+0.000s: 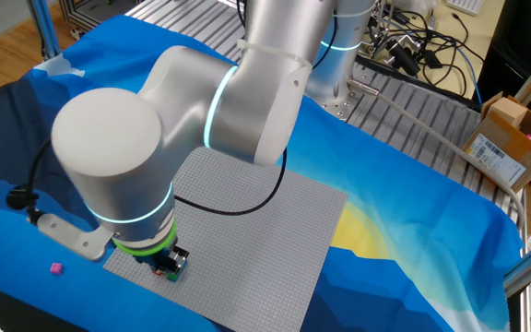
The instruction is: Stack small Lego blocks randomly, one at a time
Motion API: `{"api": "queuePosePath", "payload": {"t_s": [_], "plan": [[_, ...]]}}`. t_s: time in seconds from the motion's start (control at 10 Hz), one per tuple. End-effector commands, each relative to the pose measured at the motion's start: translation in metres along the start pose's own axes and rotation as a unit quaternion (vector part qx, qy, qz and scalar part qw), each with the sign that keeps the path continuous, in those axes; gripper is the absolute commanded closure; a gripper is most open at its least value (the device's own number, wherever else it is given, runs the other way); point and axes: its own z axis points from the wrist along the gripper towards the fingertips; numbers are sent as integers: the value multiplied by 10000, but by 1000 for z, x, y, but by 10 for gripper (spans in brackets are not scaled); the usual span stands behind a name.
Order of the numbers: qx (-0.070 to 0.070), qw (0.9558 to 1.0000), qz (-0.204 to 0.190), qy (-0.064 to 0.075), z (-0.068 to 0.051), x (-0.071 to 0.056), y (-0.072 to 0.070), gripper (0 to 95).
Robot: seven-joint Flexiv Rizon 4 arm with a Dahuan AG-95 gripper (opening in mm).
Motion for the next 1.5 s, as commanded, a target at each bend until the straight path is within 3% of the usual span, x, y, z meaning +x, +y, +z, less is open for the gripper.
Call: {"api": "queuePosePath", "payload": {"t_s": [0.1,0.6,1.5], "plan": [[13,10000,-6,13,1,1,0,950],[49,9999,42,-88,2,1,-4,950],[45,9999,54,-98,3,1,-6,950]]}}
